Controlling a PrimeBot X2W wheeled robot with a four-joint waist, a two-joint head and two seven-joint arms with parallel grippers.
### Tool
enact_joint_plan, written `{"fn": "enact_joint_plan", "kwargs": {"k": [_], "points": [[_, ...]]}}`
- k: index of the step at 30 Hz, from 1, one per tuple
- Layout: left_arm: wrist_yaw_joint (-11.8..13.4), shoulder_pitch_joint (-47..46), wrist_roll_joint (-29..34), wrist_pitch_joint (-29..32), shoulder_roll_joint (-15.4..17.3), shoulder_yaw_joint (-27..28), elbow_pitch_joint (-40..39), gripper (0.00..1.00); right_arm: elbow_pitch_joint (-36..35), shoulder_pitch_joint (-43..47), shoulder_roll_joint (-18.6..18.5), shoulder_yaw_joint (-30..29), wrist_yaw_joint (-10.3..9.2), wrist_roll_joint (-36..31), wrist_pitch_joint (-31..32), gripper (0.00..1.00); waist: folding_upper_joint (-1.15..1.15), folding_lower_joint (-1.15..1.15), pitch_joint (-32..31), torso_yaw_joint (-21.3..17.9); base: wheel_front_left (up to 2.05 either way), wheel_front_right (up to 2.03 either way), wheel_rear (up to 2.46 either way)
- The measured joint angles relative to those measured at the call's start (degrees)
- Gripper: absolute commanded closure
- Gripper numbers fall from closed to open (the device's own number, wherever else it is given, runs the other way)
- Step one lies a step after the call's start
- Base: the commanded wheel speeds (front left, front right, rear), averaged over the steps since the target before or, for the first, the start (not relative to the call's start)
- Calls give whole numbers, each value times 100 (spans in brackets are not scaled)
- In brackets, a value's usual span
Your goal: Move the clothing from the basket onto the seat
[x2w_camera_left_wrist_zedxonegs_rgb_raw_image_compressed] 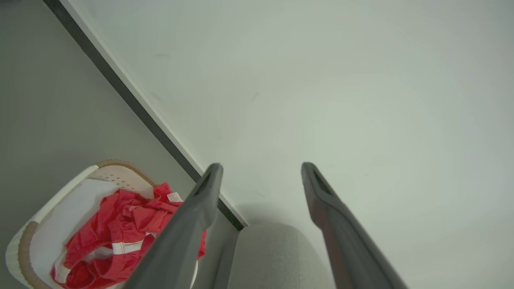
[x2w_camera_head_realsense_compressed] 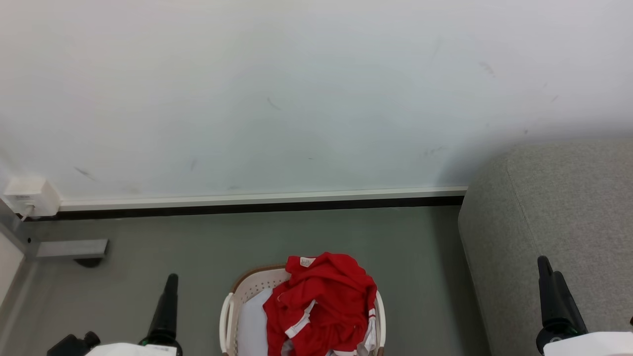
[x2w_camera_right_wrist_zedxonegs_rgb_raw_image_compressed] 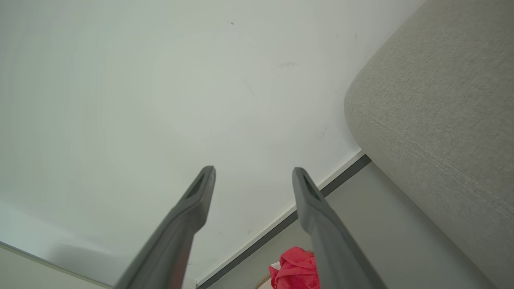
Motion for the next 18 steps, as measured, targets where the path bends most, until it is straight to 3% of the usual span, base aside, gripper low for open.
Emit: {"fn": "enact_joint_plan", "kwargs": {"k": [18], "points": [[222, 132, 2104, -353, 2, -134, -187, 0, -136, 88, -87, 279, 0, -1808, -352, 0, 0, 0, -8, -31, 0, 0, 0]]}}
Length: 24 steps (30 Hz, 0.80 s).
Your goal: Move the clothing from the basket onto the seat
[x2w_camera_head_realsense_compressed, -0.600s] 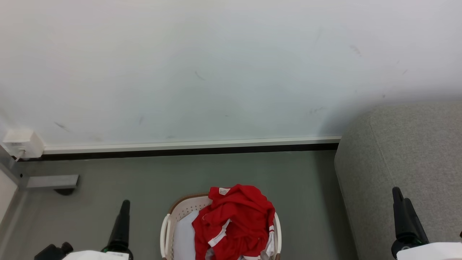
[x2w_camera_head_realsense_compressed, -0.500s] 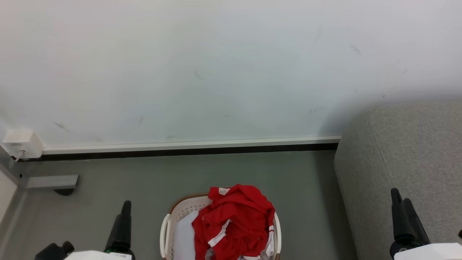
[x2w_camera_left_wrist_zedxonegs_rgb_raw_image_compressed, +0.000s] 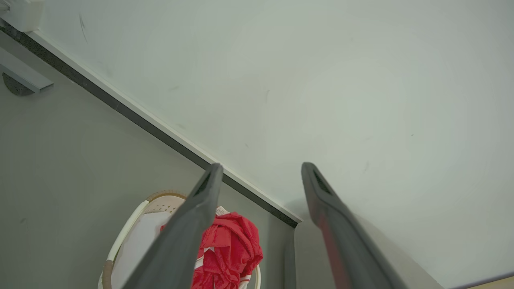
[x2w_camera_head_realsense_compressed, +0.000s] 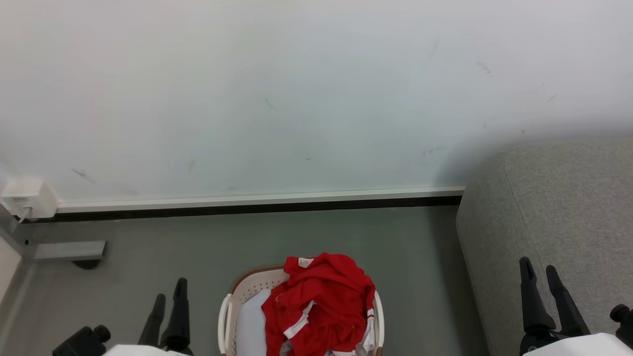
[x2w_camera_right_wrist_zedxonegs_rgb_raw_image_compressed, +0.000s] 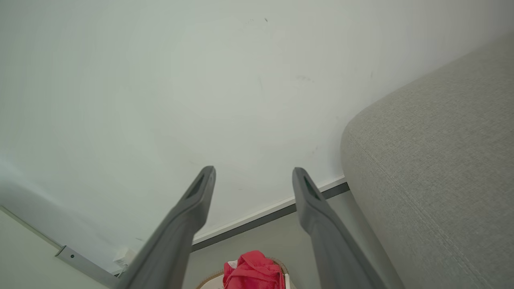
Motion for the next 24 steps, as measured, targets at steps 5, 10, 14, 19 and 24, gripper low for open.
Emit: {"fn": "enact_joint_plan", "kwargs": {"k": [5, 10, 14, 19, 24], "points": [[34, 49, 402, -82, 1, -22, -32, 0, -3, 21, -13, 44, 0, -385, -91, 0, 0, 0, -7, -13, 0, 0, 0], [71, 67, 818, -156, 2, -41, -96, 0, -3, 71, -14, 103, 0, -748, -172, 0, 0, 0, -9, -22, 0, 0, 0], [85, 97, 1116, -244, 4, -66, -130, 0, -4, 75, -14, 160, 0, -1035, -244, 0, 0, 0, -9, -27, 0, 0, 0], [93, 108, 1462, -325, 13, -104, -151, 0, -9, 75, -14, 199, 0, -1361, -309, 0, 0, 0, -9, -31, 0, 0, 0], [101, 154, 1781, -394, 31, -127, -159, 0, -23, 81, -12, 233, 0, -1669, -396, 0, 0, 0, -18, -38, 0, 0, 0]]}}
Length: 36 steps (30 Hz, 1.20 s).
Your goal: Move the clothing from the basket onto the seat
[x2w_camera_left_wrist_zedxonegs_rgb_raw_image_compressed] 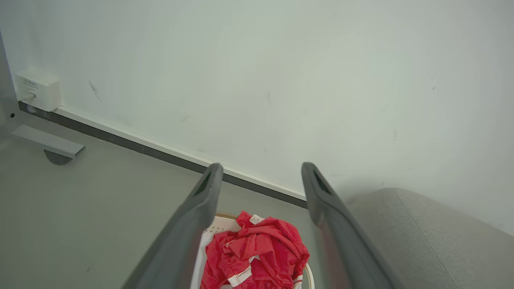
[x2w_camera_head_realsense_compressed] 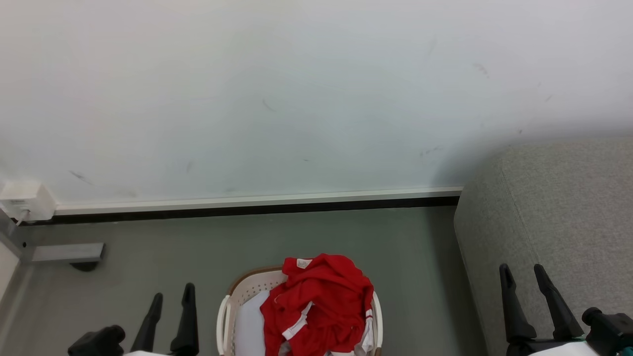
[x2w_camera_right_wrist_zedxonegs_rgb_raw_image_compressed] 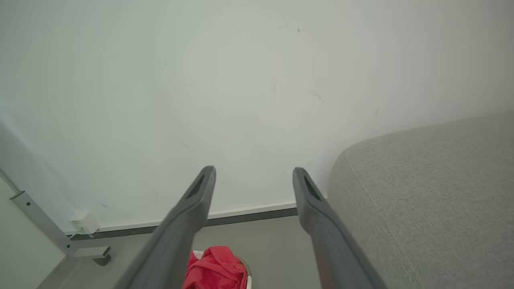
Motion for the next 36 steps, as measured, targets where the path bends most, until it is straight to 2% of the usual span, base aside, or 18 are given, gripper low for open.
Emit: {"fn": "enact_joint_plan", "kwargs": {"k": [14, 36], "points": [[49, 74, 839, -198, 66, -45, 0, 0, 74, 119, 23, 7, 0, -693, -197, 0, 0, 0, -16, 3, 0, 0, 0], [102, 201, 1856, -449, 111, -7, 15, 0, 167, 232, 66, -209, 0, -1339, -452, 0, 0, 0, -26, -26, 0, 0, 0]]}}
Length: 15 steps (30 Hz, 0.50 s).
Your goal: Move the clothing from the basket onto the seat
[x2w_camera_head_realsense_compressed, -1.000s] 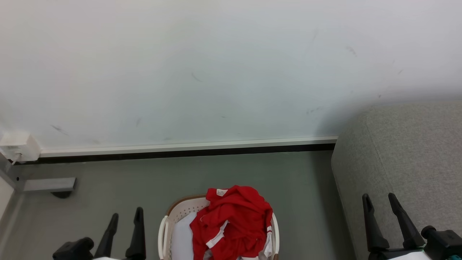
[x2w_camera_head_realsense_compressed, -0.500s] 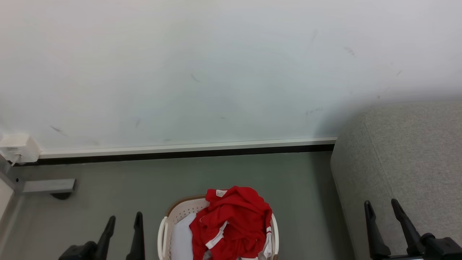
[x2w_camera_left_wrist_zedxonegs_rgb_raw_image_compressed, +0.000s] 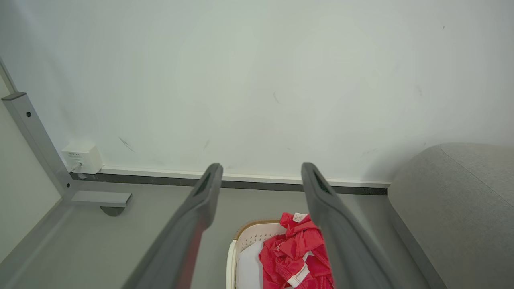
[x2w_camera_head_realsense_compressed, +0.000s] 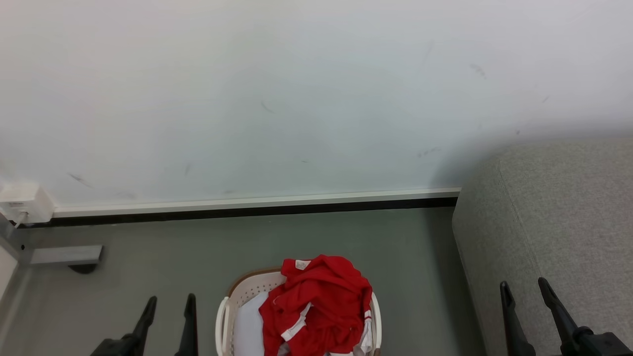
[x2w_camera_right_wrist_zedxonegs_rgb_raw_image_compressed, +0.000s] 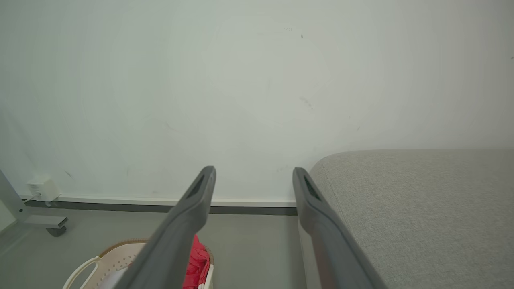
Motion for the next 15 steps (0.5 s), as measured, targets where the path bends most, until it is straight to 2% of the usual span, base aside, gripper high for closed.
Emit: {"fn": "enact_joint_plan", "kwargs": {"k": [15], "points": [[-55, 70, 593, -160, -15, 56, 105, 0, 96, 38, 0, 20, 0, -442, -154, 0, 0, 0, 15, -39, 0, 0, 0]]}}
